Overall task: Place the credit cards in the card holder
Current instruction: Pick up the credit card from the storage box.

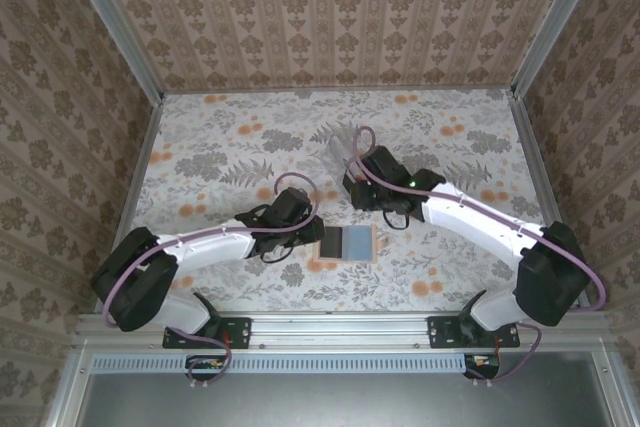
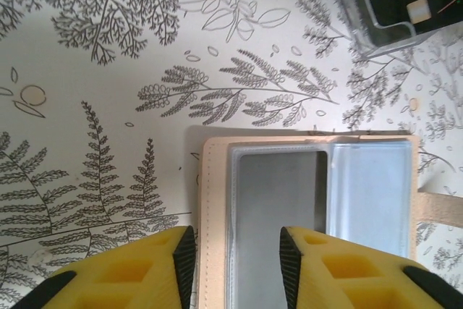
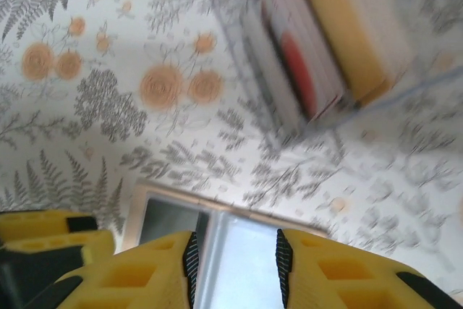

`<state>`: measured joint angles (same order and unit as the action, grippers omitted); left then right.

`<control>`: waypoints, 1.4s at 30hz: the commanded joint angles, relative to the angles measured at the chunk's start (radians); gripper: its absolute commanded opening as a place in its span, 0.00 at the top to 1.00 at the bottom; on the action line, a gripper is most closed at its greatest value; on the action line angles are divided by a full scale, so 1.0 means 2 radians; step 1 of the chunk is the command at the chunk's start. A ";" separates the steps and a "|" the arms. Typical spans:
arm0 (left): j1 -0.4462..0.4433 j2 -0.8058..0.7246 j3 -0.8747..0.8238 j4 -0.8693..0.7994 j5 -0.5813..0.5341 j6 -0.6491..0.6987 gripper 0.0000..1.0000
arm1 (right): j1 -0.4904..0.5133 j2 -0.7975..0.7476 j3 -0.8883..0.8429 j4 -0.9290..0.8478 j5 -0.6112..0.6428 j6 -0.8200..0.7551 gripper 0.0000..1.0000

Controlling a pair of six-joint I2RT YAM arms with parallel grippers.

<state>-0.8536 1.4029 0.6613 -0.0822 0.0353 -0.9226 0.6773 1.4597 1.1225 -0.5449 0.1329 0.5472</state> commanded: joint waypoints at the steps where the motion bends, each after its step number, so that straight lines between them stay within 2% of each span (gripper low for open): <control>1: 0.008 -0.022 -0.001 -0.013 -0.014 0.010 0.58 | -0.004 0.047 0.060 -0.089 0.040 -0.080 0.63; 5: 0.017 -0.039 -0.011 -0.007 -0.015 0.006 0.52 | -0.004 0.111 0.126 -0.122 0.045 -0.118 0.64; 9: 0.029 -0.051 -0.020 -0.005 -0.010 0.004 0.49 | -0.001 0.165 0.178 -0.151 0.078 -0.128 0.67; 18: 0.042 -0.064 -0.033 0.000 0.000 0.000 0.42 | -0.001 0.223 0.244 -0.178 0.130 -0.145 0.69; 25: 0.044 -0.071 -0.041 0.000 -0.003 -0.007 0.38 | 0.003 0.257 0.259 -0.179 0.091 -0.157 0.69; 37: 0.046 -0.078 -0.045 -0.003 -0.004 -0.012 0.37 | 0.018 0.309 0.279 -0.193 0.180 -0.167 0.67; 42: 0.048 -0.087 -0.055 -0.002 -0.011 -0.019 0.36 | 0.025 0.319 0.273 -0.181 0.197 -0.181 0.67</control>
<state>-0.7643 1.2510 0.5690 -0.0788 0.0280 -0.9363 0.7177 2.0686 1.6550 -0.8928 0.4580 0.2161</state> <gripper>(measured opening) 0.636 0.332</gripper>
